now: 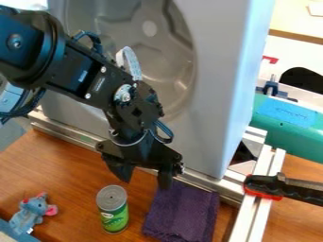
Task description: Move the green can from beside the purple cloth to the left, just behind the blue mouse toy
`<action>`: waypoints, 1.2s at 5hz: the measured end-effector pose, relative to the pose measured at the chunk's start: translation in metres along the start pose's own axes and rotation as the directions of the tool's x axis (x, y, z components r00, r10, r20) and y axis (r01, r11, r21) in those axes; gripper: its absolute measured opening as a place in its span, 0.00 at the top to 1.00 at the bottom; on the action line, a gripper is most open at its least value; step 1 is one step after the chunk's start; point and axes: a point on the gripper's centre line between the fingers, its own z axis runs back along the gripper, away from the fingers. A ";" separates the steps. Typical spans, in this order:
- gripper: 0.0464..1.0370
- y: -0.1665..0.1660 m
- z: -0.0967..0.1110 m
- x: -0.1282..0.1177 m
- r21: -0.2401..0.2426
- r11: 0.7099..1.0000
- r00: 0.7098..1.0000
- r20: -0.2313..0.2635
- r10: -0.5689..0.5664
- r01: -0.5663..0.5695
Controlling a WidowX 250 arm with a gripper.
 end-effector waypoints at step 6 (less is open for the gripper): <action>0.04 0.016 -0.051 -0.032 -0.045 0.999 0.989 -0.145 -0.008 0.002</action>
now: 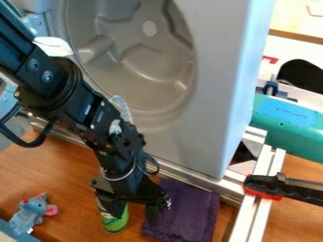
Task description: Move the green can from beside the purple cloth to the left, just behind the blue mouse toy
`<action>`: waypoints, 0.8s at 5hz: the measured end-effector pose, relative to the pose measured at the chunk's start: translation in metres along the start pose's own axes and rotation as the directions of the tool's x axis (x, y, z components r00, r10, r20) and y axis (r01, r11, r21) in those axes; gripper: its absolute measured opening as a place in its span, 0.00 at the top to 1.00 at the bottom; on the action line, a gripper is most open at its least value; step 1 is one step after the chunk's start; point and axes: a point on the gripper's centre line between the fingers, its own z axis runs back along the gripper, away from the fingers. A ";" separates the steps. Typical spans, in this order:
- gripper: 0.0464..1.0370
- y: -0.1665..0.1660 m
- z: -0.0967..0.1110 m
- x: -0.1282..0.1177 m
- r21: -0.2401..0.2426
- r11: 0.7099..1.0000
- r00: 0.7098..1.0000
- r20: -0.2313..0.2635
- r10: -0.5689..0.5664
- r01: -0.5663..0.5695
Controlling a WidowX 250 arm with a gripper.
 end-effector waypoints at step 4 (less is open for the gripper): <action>0.04 0.012 -0.027 0.003 0.039 0.999 0.998 -0.057 -0.019 0.021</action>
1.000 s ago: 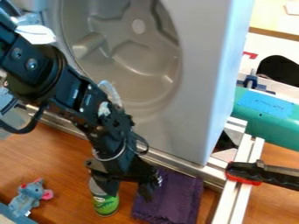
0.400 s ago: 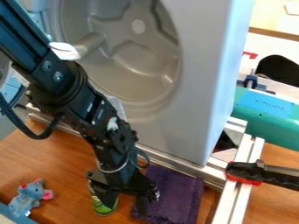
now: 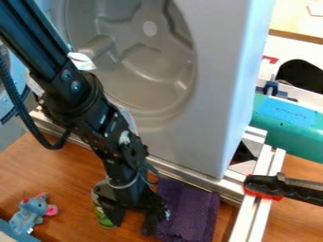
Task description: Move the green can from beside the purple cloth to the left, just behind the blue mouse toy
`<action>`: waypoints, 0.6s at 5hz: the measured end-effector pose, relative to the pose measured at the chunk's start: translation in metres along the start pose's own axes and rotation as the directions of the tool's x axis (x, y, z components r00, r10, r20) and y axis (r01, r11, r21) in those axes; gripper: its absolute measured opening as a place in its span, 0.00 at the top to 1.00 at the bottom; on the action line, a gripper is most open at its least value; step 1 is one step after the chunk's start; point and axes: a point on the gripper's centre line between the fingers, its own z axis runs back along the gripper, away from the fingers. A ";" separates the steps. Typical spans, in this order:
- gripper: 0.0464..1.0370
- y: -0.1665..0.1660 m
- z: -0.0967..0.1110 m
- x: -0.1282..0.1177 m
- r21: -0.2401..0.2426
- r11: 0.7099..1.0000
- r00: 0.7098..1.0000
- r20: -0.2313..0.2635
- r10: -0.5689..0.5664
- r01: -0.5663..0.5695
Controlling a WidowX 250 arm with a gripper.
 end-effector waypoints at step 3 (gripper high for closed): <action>0.04 0.068 0.006 0.035 0.124 0.987 0.995 0.019 0.098 -0.100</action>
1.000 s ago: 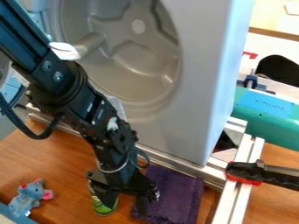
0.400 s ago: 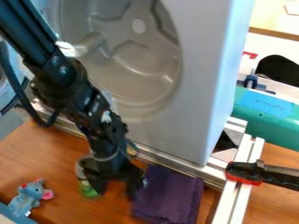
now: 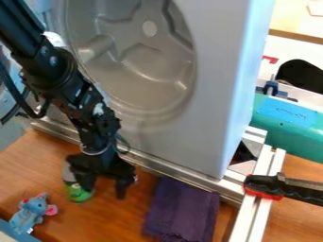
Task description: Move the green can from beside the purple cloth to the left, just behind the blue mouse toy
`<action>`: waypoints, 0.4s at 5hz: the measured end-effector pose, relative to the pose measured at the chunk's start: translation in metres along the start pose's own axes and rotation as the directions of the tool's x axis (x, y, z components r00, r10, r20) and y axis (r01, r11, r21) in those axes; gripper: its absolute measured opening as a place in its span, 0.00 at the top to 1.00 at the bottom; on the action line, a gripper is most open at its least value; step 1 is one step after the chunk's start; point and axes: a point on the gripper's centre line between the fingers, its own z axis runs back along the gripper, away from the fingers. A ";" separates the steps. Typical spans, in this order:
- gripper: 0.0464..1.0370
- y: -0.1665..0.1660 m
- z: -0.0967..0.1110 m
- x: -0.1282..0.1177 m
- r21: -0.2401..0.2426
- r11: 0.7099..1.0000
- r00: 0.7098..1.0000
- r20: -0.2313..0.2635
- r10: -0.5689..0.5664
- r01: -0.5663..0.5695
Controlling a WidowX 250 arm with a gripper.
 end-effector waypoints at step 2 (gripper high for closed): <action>0.04 0.036 0.002 0.002 0.080 0.995 0.998 -0.036 0.057 -0.054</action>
